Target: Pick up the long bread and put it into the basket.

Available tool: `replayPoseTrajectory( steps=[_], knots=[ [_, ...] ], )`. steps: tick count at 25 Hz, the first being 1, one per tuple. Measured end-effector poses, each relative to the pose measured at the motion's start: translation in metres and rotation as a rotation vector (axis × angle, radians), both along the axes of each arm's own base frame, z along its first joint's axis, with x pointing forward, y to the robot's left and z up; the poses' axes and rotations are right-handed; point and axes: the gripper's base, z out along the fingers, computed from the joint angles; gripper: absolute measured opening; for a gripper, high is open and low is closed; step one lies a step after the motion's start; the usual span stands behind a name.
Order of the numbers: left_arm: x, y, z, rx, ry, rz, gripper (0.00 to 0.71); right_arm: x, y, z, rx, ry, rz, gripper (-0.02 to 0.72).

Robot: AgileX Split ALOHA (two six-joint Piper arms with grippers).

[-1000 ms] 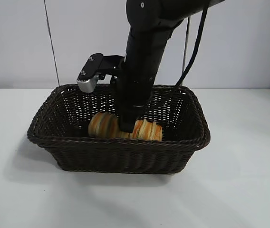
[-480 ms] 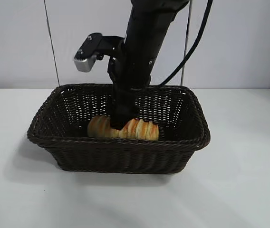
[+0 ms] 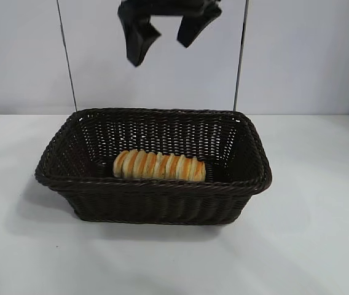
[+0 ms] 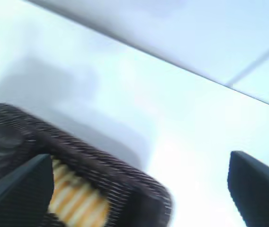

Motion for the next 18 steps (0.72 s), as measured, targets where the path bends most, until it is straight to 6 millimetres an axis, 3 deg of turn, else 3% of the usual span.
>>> replayPoseTrajectory(
  steps=[5,10,14,18],
  knots=[
    [0.0,0.0,0.0,0.0,0.0,0.0,0.689,0.021,-0.074,0.0,-0.018,0.024,-0.186,0.694],
    [0.0,0.0,0.0,0.0,0.0,0.0,0.689,0.031,-0.165,0.0,-0.042,0.026,-0.398,0.694],
    [0.0,0.0,0.0,0.0,0.0,0.0,0.689,0.024,-0.227,0.0,-0.031,0.039,-0.538,0.694],
    [0.0,0.0,0.0,0.0,0.0,0.0,0.689,0.005,-0.259,0.008,0.02,0.046,-0.589,0.694]
  ],
)
